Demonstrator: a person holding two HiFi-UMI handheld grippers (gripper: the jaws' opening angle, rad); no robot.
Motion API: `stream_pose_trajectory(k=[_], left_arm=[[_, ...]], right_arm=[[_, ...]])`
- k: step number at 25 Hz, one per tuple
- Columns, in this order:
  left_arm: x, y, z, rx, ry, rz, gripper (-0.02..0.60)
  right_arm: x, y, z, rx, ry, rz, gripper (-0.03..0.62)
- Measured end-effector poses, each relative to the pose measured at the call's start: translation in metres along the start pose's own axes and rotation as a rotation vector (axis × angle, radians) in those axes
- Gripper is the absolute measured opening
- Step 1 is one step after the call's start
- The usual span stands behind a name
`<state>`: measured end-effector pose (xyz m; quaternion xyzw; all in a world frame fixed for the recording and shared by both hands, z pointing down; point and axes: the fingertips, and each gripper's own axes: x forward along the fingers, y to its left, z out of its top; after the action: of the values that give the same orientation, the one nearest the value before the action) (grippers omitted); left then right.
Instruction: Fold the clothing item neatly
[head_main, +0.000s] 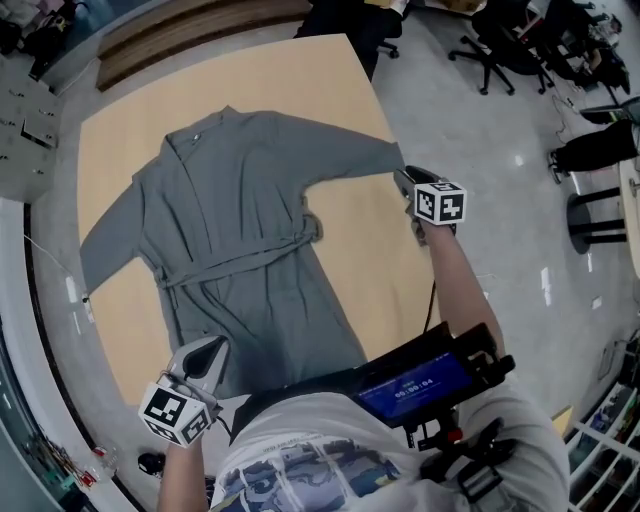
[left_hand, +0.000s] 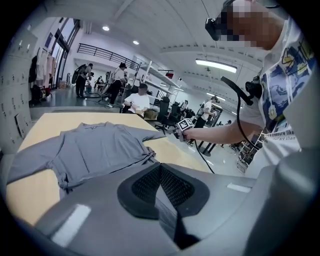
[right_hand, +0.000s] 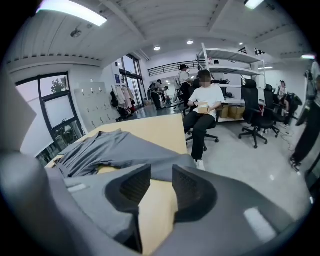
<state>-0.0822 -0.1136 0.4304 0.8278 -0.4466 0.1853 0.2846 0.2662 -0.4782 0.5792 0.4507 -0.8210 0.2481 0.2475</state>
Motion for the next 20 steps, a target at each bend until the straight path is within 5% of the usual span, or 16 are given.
stream_pose_trajectory(k=[8,20], left_arm=[[0.016,0.003,-0.004,-0.036,0.037,0.007,0.004],[0.025,0.0,-0.012,-0.073,0.07,0.008,0.005]], right_arm=[[0.043,-0.056,-0.006,0.162,0.049,0.008,0.133],[0.074,-0.068,-0.014,0.325,0.066,0.13,0.135]])
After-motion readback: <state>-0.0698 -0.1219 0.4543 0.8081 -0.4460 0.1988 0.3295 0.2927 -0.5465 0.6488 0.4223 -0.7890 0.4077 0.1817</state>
